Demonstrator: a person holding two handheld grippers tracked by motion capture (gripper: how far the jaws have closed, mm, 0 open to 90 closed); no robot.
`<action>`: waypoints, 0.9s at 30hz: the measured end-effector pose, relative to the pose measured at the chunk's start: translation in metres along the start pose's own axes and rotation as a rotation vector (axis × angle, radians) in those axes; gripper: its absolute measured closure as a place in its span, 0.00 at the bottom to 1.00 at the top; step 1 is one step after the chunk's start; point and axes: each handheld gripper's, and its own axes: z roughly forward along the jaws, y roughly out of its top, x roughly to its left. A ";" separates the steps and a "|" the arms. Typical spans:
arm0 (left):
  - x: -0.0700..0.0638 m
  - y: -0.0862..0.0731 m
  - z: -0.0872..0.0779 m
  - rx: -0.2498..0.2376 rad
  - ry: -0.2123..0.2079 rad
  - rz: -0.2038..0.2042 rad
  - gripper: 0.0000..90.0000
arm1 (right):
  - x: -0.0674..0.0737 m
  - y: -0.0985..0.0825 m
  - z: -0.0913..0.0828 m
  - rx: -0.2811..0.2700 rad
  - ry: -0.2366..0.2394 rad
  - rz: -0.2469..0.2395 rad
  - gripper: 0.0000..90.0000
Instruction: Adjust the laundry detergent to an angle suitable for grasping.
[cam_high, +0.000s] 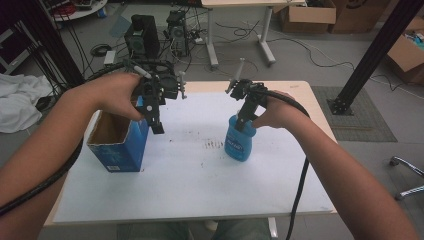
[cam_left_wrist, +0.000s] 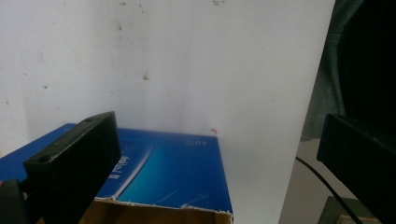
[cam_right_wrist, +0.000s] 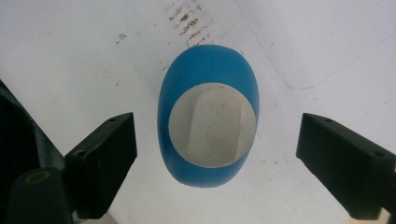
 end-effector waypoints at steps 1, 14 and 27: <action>0.000 0.000 0.000 -0.003 0.001 0.000 0.00 | 0.000 0.000 -0.001 0.001 -0.001 -0.006 0.12; 0.001 0.001 0.002 -0.001 -0.004 0.000 0.00 | 0.001 -0.003 -0.010 -0.011 -0.040 -0.039 0.00; 0.003 0.004 0.003 0.011 -0.003 0.000 0.00 | 0.016 -0.012 -0.040 -0.072 -0.072 -0.203 0.00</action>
